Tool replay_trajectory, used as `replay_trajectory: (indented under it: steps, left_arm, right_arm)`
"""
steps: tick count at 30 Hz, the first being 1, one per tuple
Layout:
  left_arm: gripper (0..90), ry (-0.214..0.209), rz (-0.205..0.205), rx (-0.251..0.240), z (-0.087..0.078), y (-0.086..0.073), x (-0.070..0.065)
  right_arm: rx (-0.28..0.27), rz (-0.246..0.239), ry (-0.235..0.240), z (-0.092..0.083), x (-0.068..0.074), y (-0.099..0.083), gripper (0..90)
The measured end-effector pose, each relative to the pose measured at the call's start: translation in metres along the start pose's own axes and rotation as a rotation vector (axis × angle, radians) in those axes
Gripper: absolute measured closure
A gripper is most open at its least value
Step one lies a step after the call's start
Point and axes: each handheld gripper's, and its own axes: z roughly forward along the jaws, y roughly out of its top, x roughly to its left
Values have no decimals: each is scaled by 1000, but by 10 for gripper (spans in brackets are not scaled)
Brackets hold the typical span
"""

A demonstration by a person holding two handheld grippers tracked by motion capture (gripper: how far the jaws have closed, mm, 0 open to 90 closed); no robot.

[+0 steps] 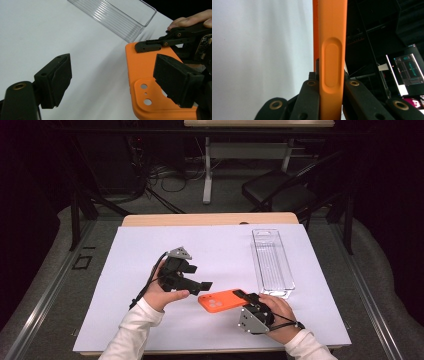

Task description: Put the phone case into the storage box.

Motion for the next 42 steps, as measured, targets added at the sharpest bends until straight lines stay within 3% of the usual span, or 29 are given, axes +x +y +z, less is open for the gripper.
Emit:
replay_trajectory:
  steps: [2, 7, 12, 19, 34, 42]
  left_arm:
    - [157, 5, 0, -8, -1, 0, 1]
    - [157, 12, -8, -30, -8, 0, 5]
    - [159, 17, -19, -45, -15, -1, 11]
    - [160, 19, -31, -65, -21, -2, 16]
    - [160, 21, -38, -69, -24, -4, 20]
    - [174, 19, -22, -72, -24, -4, 20]
  right_arm:
    - [4, 43, 7, 0, 1, -1, 869]
    - [7, 53, 15, -1, -2, -2, 870]
    - [-13, 104, 16, -1, -3, -5, 869]
    - [4, 166, 46, -1, -7, -9, 869]
    - [-34, 345, 89, -1, -16, -19, 869]
    - [-38, 391, 101, -1, -18, -22, 869]
